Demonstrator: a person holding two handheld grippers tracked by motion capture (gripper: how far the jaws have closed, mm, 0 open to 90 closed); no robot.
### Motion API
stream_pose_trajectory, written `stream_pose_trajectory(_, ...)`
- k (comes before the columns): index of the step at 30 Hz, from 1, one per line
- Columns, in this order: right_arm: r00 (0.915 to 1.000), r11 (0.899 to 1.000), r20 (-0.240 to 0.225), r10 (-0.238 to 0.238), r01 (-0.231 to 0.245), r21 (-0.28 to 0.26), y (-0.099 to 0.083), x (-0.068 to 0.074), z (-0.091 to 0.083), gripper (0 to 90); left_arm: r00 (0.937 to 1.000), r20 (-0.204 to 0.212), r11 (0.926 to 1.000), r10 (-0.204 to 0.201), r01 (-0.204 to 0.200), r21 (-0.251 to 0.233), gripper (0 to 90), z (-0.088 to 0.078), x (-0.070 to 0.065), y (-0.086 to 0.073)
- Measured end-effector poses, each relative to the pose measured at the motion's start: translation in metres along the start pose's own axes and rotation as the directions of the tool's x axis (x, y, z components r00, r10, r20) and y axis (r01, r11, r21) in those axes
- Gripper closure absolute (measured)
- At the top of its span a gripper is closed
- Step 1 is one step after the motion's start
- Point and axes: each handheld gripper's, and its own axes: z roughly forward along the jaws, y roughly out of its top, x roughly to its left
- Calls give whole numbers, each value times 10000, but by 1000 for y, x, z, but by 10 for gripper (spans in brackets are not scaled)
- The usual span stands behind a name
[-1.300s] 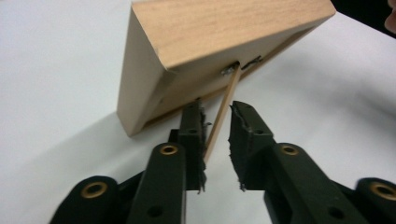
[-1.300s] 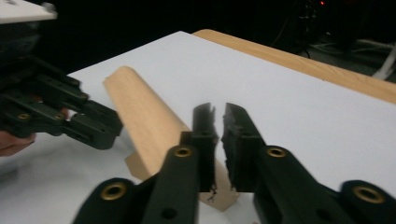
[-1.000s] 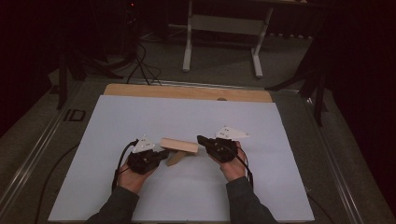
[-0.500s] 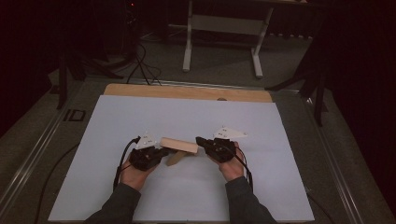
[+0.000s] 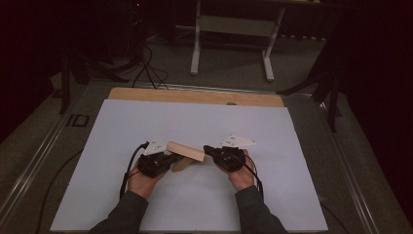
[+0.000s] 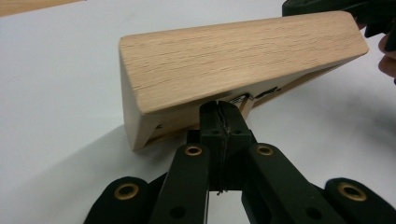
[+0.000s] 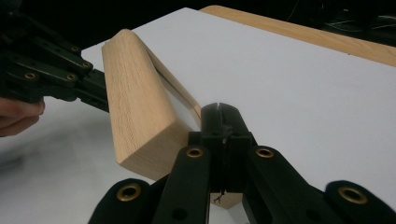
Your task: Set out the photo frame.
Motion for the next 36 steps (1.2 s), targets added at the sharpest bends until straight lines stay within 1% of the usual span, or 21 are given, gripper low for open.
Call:
stream_pose_trajectory(15, 10000, 9997, -24, 1, -1, 259, -6, 1, 4, 897, 9998, 178, 9999, 119, -117, -80, 896, 2, -8, 3)
stream_pose_trajectory(21, 9999, 9989, -117, -121, 126, 451, -8, 5, 8, 897, 9997, 215, 9999, 126, -124, -76, 896, 3, -9, 4)
stream_pose_trajectory(29, 9995, 9981, -208, -256, 267, 556, -9, 9, 10, 897, 9997, 212, 9999, 145, -143, -74, 896, 3, -10, 4)
stream_pose_trajectory(36, 9992, 9973, -300, -281, 300, 670, -11, 12, 12, 897, 9996, 224, 9999, 164, -164, -20, 896, 4, -11, 3)
